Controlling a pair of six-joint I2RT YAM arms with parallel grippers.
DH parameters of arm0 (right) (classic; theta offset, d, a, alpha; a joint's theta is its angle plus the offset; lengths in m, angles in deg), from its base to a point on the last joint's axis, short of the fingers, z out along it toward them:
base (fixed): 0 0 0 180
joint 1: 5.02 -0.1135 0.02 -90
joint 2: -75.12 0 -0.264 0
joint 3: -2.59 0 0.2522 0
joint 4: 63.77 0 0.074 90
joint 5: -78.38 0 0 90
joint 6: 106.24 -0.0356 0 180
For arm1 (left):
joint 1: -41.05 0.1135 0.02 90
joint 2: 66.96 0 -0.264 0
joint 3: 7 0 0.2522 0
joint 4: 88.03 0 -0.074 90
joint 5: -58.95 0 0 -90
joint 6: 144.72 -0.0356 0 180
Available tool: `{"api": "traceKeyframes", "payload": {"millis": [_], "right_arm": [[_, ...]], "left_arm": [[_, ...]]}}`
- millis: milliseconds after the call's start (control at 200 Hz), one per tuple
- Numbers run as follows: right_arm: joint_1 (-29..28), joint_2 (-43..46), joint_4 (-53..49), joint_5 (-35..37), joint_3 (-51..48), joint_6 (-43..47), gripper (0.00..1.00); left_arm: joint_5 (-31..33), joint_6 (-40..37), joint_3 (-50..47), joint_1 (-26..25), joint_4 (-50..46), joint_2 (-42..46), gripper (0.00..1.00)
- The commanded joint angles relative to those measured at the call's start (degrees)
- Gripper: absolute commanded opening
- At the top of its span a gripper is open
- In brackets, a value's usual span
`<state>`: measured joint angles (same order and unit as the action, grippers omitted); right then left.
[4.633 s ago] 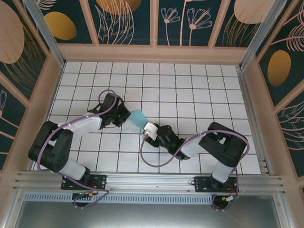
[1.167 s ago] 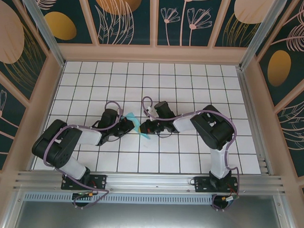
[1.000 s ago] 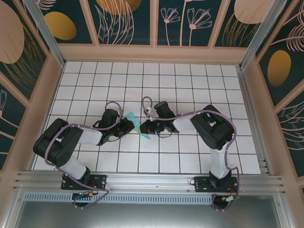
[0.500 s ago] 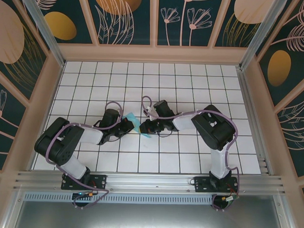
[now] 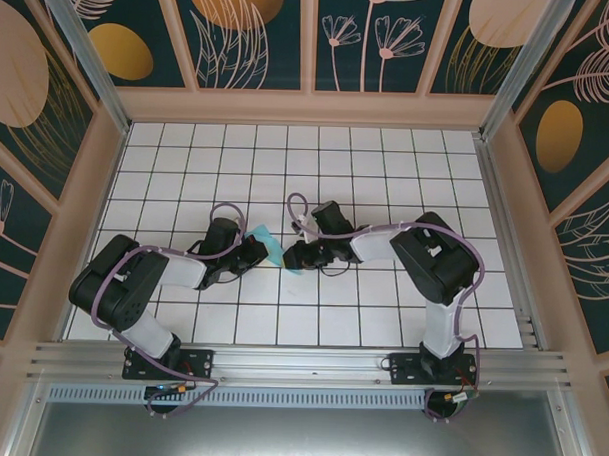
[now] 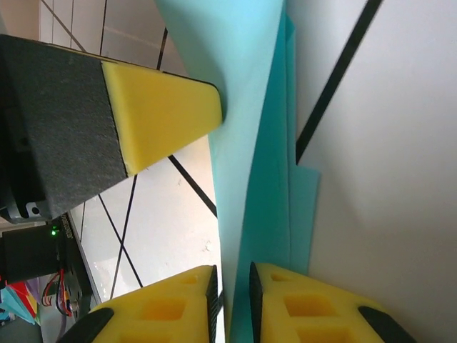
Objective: Fold a paper plane with a square sheet of paper (pick it up from the middle)
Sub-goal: Fold the wing for the fifth time at the center of the table.
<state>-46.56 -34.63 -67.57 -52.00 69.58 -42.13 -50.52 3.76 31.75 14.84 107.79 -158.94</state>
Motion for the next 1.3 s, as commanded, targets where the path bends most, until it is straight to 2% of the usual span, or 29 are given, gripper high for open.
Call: {"api": "traceKeyframes", "payload": {"millis": [0, 150, 325, 590, 866, 1101, 1296], "right_arm": [[0.69, 3.61, -0.60, 0.38, -0.50, -0.34, 0.24], [1.09, 4.71, -1.63, 2.77, 0.15, -0.65, 0.30], [1.11, 4.14, -3.18, 3.46, 1.30, -0.61, 0.31], [0.43, 2.41, -3.84, 0.62, 1.69, 0.43, 0.17], [-0.38, 0.27, -4.76, -0.92, 2.14, 1.37, 0.15], [-0.81, -0.86, -5.81, -0.41, 2.28, 1.98, 0.06], [-1.14, -2.28, -6.83, 1.03, 2.40, 2.16, 0.05]], "left_arm": [[0.66, -0.97, -0.11, -0.12, -1.20, 0.23, 0.05], [0.32, -1.07, -0.16, -0.08, -0.89, 0.30, 0.05], [0.17, -1.21, -0.30, -0.10, -0.84, 0.40, 0.04], [0.30, -1.17, -0.38, -0.09, -0.92, 0.50, 0.04], [0.57, -1.07, -0.37, -0.13, -1.37, 1.10, 0.04], [0.48, -1.06, -0.15, -0.09, -1.65, 2.04, 0.04], [-1.73, -1.34, -0.30, -0.10, 0.26, 5.26, 0.07]]}}
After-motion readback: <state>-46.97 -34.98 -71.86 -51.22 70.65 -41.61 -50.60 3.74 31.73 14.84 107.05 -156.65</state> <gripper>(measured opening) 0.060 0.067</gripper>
